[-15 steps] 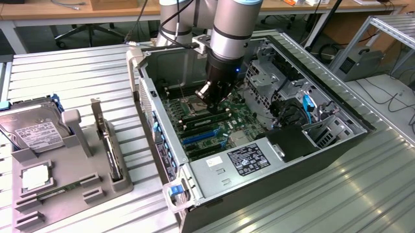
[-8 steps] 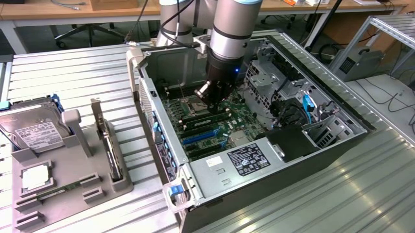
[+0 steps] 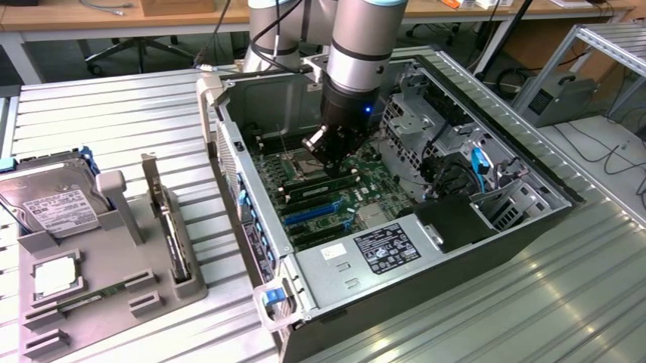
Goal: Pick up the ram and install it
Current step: 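Press down the ram until it locks into place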
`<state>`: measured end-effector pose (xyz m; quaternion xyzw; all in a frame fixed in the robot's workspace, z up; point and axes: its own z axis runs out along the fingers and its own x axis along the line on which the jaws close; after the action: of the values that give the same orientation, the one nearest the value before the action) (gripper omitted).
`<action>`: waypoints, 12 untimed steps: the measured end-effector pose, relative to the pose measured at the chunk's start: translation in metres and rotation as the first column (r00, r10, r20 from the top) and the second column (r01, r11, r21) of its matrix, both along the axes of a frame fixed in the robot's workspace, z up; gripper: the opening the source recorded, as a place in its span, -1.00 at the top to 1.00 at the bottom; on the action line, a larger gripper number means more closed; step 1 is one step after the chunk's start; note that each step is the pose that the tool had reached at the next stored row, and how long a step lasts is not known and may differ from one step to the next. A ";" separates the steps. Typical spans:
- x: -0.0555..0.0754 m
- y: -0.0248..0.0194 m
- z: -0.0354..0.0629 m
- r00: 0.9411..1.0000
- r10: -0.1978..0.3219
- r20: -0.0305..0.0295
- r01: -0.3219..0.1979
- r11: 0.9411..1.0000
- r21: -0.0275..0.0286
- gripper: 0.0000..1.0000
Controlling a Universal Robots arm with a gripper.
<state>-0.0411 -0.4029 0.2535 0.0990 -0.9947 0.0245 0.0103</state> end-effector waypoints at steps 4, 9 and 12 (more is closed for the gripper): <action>0.000 0.0000 0.0000 1.000 -0.002 0.001 0.002 1.000 0.000 0.79; 0.000 -0.0003 0.0000 0.999 -0.034 0.001 0.034 0.999 0.000 0.79; 0.000 -0.0003 0.0000 0.998 -0.069 0.001 0.069 0.998 0.000 0.79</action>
<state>-0.0411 -0.4033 0.2535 0.0647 -0.9976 0.0244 0.0107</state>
